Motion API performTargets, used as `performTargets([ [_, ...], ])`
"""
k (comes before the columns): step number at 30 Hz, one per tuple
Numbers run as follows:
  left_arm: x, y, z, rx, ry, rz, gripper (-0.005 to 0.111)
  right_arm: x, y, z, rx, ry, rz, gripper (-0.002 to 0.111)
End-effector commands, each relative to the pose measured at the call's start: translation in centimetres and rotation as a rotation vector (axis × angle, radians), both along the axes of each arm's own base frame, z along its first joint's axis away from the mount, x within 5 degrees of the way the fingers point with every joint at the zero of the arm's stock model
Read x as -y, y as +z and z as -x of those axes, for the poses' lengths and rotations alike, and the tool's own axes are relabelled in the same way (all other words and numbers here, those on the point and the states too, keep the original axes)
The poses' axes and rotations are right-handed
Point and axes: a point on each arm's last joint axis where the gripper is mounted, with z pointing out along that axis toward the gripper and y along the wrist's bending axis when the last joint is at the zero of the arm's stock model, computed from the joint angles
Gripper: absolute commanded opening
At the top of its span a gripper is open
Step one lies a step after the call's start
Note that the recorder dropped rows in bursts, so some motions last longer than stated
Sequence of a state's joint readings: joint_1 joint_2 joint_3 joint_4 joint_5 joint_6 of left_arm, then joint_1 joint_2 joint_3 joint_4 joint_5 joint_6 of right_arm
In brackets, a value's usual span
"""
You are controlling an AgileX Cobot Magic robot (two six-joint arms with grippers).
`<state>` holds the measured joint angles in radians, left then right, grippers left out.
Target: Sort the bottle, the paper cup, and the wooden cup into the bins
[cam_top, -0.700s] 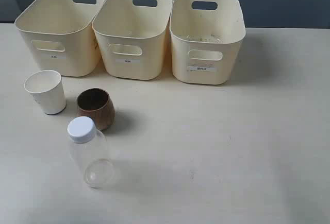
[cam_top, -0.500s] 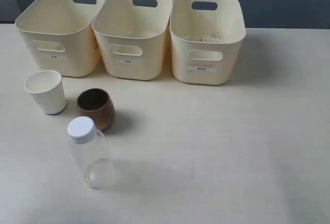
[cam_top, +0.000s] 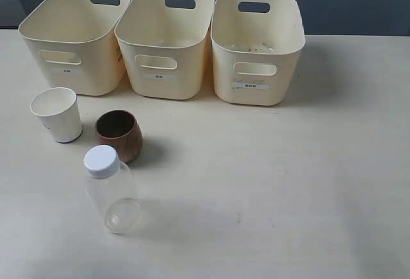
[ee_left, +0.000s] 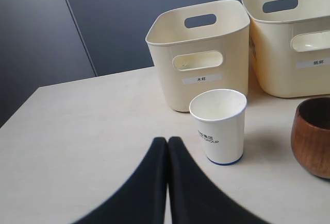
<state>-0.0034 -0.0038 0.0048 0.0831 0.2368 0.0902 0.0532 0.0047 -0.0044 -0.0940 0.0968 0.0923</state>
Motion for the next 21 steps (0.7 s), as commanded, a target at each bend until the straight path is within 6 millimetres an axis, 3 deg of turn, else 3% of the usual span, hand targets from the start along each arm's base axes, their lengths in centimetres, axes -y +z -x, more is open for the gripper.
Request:
performTargets([
  [1,0.01,0.18,-0.02,0.006,-0.001,0.004,0.0,0.04,-0.17,0.02,-0.005,-0.006,0.0,-0.001],
  [21,0.01,0.18,-0.02,0.006,-0.001,0.004,0.0,0.03,-0.06,0.02,0.007,-0.006,0.006,-0.001],
])
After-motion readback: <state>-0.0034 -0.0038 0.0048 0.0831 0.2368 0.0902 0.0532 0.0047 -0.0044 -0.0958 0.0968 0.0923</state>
